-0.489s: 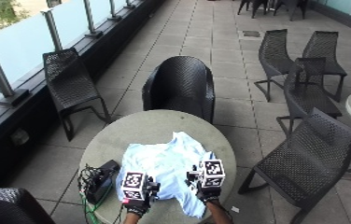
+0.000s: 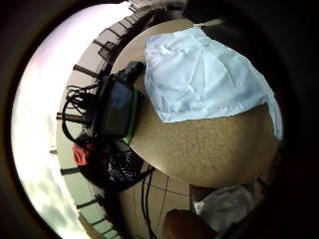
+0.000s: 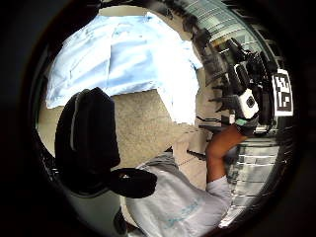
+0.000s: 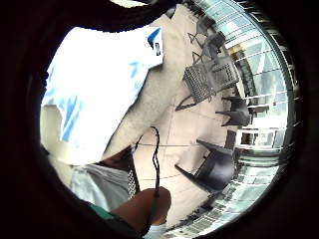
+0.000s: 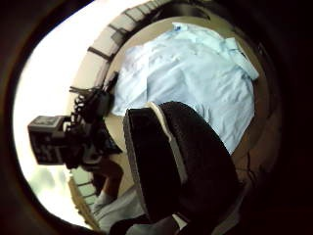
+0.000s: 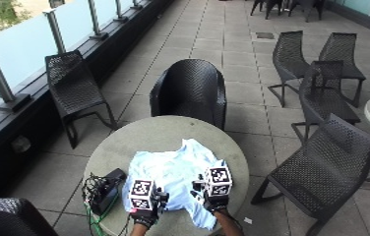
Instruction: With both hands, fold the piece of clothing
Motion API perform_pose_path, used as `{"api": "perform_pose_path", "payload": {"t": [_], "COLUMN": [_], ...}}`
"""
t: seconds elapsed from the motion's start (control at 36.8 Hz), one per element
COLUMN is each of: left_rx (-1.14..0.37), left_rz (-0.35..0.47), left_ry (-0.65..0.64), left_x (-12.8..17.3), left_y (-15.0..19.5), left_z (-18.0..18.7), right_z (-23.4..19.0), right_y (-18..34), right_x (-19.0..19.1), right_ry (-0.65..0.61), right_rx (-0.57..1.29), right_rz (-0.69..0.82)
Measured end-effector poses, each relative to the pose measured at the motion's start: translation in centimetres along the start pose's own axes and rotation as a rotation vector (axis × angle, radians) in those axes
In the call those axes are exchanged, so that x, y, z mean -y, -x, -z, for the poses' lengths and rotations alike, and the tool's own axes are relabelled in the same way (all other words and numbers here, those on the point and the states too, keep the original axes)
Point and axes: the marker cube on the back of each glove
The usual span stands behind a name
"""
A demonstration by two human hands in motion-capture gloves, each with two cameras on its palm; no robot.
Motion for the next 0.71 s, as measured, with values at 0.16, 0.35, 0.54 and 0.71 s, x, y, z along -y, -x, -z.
{"api": "perform_pose_path", "payload": {"t": [0.16,0.35,0.54,0.71], "left_rx": [0.006,0.020,0.097,0.129], "left_rz": [-0.002,0.006,0.083,0.063], "left_ry": [0.001,-0.013,0.069,0.093], "left_x": [-0.1,-0.6,0.2,1.3], "left_y": [0.1,0.8,4.0,5.8], "left_z": [-0.1,-0.5,-6.3,-10.0], "right_z": [-0.1,-0.7,-8.8,-12.8], "right_y": [0.0,0.0,-0.6,-2.0], "right_x": [-0.3,-1.0,-0.4,1.2], "right_ry": [0.017,0.050,0.253,0.335], "right_rx": [-0.017,-0.011,-0.120,-0.068], "right_rz": [0.005,0.042,0.076,0.079]}}
